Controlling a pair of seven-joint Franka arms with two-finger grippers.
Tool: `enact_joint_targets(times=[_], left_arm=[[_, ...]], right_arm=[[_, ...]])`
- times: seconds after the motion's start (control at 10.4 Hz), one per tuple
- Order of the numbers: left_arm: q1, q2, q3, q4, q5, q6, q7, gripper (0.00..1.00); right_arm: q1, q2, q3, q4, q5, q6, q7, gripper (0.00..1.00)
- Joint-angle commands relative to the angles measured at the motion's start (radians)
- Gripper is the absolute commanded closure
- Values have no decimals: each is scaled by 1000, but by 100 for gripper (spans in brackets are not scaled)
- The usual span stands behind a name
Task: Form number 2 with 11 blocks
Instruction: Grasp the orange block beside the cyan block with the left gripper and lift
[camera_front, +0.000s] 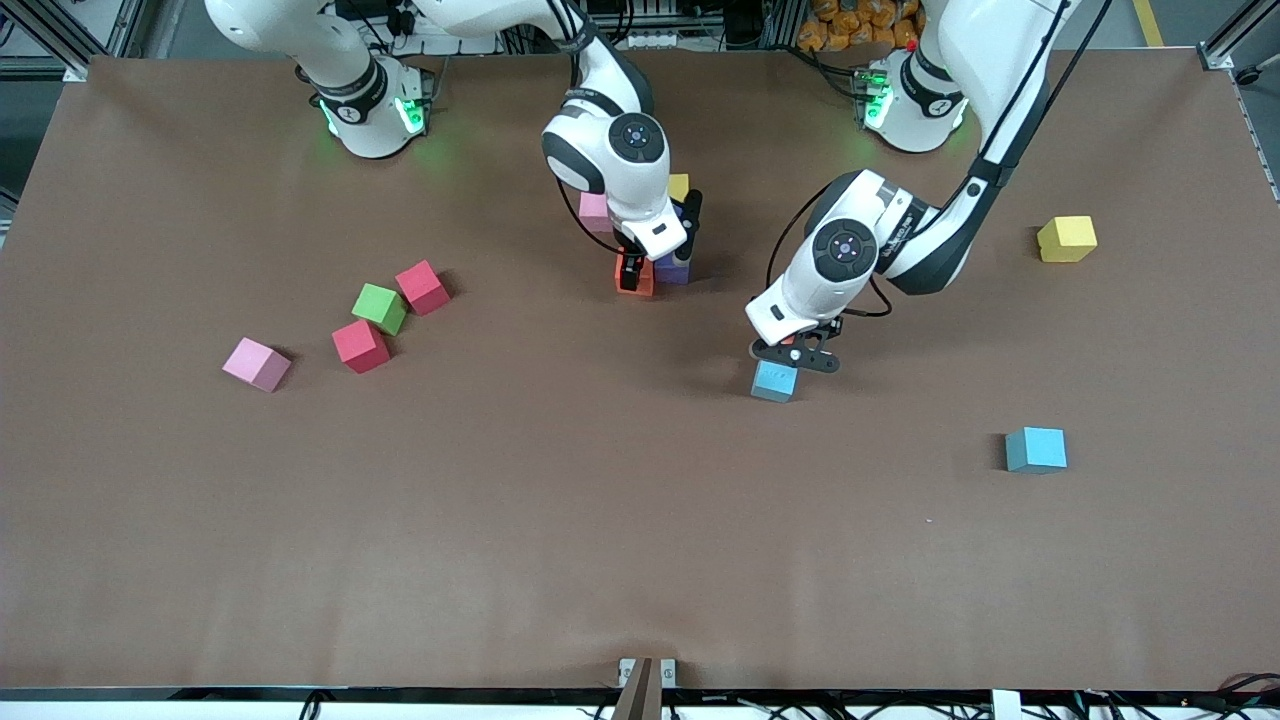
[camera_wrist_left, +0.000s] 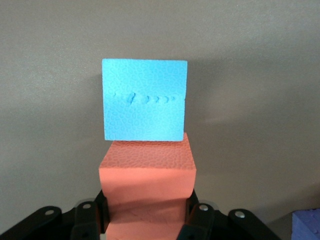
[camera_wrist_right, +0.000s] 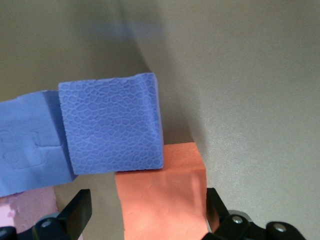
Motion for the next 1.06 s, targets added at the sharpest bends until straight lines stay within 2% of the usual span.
enact_joint_targets(times=[0.0,0.29,0.48,0.96], left_arm=[[2,-44,-2,-6,-42,-46,7,58],[2,-118,-11,2,-48,-165,12,58],[2,-146,-13,2,-50,-196,10,58],[2,-164,-13,3,-88,-218,10,58]], right_arm=[[-5,-24,3,-26,-22,2,1,0],[1,-26,4,-54,-21,50,8,0],[6,-24,4,-84,-21,99,11,0],[4,-35,4,-79,-21,75,10,0]])
